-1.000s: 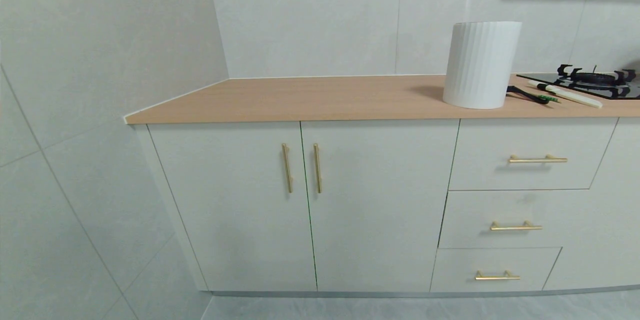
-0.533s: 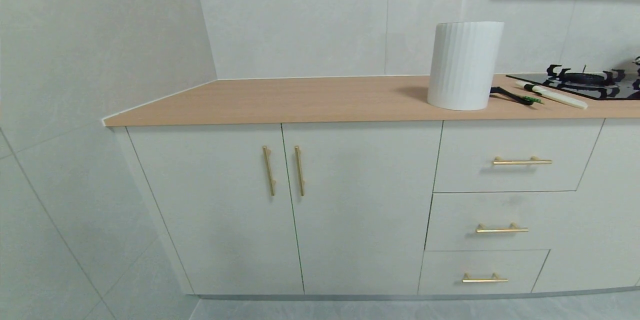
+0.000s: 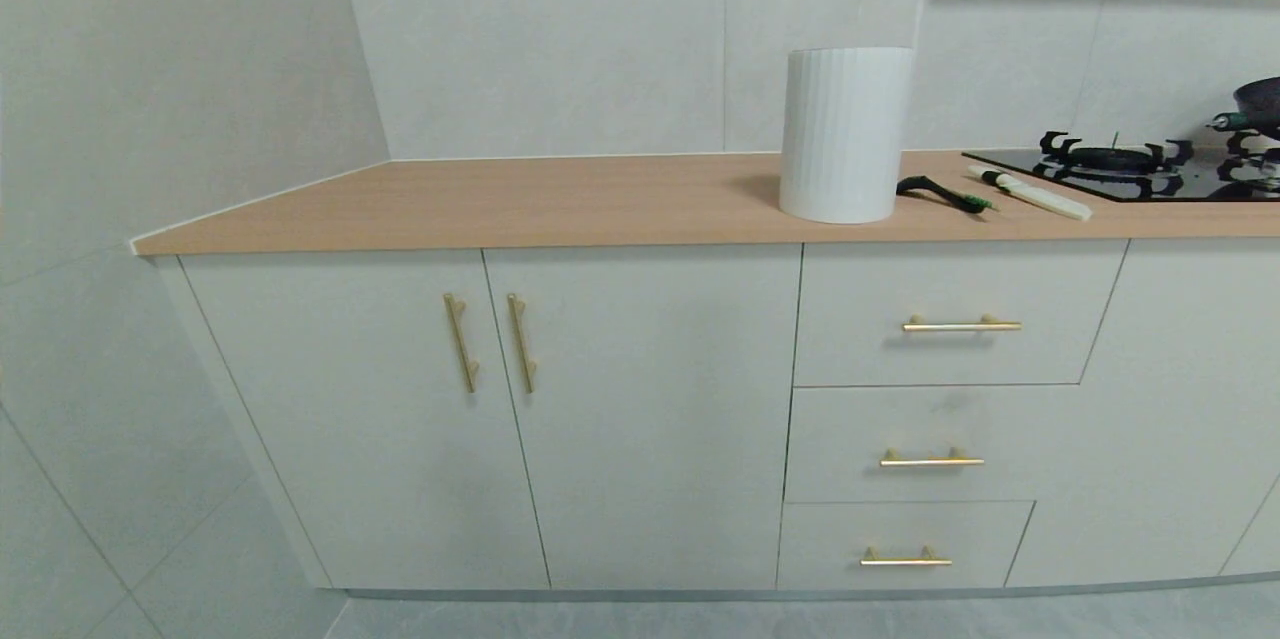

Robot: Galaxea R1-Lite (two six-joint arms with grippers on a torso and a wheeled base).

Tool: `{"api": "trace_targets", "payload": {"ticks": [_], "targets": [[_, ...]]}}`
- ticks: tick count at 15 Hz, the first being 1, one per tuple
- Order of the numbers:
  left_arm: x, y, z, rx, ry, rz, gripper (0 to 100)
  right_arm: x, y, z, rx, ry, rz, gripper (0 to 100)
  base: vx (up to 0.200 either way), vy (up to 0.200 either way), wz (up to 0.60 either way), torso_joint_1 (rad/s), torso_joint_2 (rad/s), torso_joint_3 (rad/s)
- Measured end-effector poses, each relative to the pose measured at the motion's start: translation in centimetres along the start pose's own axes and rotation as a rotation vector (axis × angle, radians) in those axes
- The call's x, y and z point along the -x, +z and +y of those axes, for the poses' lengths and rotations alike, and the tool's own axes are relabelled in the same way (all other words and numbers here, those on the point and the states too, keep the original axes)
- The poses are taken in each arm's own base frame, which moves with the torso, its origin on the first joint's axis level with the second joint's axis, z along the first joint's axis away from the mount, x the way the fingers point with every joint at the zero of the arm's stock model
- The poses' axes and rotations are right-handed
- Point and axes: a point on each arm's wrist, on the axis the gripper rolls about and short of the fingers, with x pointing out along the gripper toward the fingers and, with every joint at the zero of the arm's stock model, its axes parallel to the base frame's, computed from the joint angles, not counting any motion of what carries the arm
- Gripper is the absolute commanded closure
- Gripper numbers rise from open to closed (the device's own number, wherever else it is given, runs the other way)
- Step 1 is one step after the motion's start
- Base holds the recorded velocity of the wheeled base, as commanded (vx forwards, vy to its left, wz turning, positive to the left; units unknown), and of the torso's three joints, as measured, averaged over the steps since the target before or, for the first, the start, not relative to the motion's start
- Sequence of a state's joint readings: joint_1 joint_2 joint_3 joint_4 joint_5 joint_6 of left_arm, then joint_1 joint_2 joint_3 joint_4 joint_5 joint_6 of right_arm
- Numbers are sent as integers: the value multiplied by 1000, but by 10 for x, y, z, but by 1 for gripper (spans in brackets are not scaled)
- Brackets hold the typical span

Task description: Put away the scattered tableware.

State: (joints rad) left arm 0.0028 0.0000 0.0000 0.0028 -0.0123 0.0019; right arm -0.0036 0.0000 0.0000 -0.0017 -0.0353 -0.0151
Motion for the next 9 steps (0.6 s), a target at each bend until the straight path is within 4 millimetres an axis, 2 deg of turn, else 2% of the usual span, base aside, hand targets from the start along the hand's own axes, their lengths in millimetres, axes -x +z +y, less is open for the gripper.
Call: {"api": "trace_targets", "payload": {"ticks": [7,9], "targets": [[0,0,0,0,0,0,0,0,0,0,0,1,0,0,0,0,0,0,0,0],[0,0,0,0,0,0,0,0,0,0,0,1,0,0,200,0,0,2,5,0]]}}
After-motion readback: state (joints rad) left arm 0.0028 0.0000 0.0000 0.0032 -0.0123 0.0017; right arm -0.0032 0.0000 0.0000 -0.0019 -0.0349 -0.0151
